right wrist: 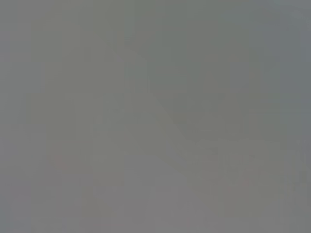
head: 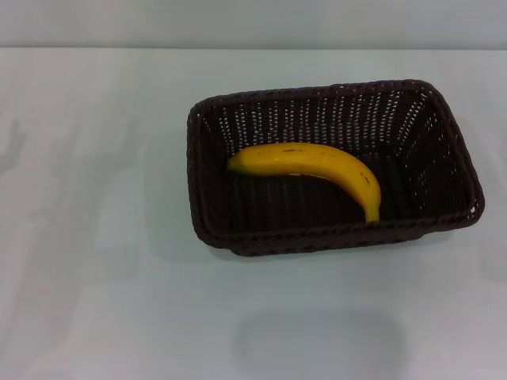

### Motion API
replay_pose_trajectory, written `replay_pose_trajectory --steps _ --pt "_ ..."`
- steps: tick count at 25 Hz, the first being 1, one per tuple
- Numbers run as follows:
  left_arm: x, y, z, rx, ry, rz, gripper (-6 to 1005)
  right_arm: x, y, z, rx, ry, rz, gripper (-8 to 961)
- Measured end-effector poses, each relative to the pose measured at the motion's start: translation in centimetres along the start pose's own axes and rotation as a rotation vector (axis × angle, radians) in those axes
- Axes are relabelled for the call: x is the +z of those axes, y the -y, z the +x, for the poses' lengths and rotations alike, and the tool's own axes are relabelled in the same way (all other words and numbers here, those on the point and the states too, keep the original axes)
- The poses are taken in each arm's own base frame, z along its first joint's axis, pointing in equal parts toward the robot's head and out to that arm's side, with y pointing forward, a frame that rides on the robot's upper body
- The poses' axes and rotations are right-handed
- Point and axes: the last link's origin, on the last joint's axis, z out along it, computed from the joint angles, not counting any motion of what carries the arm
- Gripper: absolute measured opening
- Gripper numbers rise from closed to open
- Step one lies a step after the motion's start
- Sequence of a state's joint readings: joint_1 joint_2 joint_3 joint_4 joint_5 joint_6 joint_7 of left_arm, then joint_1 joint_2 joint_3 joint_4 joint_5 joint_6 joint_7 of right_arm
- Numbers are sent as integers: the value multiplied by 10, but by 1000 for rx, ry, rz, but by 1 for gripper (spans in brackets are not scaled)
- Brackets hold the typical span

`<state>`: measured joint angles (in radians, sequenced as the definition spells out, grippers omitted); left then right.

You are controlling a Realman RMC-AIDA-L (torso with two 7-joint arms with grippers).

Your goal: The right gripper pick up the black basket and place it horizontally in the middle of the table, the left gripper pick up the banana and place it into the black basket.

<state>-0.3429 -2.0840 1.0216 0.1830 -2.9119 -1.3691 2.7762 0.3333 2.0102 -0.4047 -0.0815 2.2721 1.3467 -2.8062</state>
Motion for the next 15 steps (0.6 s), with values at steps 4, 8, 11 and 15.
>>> replay_pose_trajectory --steps 4,8,11,15 --pt "2 0 0 22 -1 5 880 -2 -2 2 11 -4 2 844" --pt "9 0 3 39 -17 5 880 -1 -8 5 32 -15 -3 844" --pt "12 3 5 41 -25 24 880 -1 -9 8 37 -30 0 845" --pt "13 3 4 33 -25 41 880 1 -8 7 31 -31 -1 845"
